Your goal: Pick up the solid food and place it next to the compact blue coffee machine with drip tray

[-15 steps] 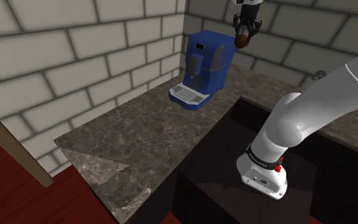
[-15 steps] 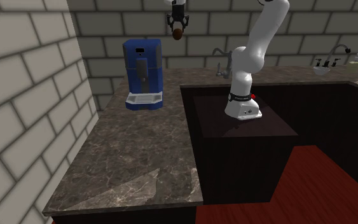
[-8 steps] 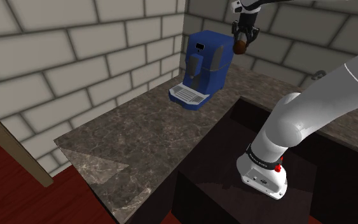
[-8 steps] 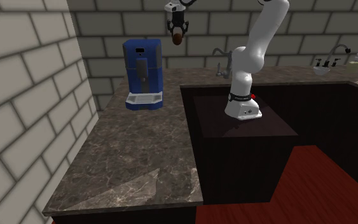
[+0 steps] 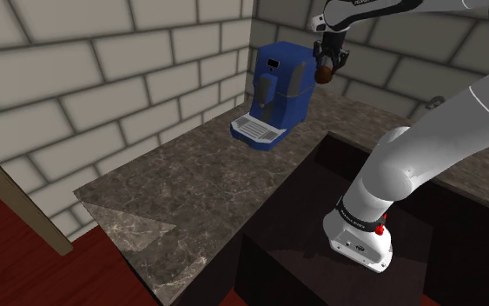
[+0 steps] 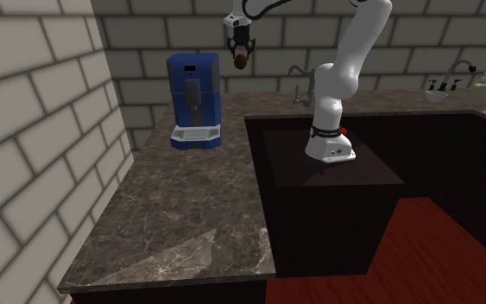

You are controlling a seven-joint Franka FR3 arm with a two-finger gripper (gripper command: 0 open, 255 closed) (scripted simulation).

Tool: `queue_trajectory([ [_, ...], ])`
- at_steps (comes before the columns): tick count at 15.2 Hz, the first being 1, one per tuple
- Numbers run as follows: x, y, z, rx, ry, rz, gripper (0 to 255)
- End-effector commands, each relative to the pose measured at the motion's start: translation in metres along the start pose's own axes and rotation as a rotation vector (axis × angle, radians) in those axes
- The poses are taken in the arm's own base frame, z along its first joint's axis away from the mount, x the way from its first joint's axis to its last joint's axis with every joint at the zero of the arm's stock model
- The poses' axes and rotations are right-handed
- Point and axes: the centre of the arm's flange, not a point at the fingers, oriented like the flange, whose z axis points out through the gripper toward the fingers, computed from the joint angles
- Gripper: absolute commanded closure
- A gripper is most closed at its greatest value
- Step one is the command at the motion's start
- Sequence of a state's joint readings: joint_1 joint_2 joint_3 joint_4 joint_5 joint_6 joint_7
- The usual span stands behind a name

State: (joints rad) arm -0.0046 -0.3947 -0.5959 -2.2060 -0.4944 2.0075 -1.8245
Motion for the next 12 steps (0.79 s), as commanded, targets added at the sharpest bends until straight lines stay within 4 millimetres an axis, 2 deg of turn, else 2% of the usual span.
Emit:
queue_trajectory([
  [1, 0.002, -0.002, 0.012, -0.001, 0.000, 0.000, 255],
  [12, 0.018, -0.005, 0.067, -0.001, 0.000, 0.000, 255],
])
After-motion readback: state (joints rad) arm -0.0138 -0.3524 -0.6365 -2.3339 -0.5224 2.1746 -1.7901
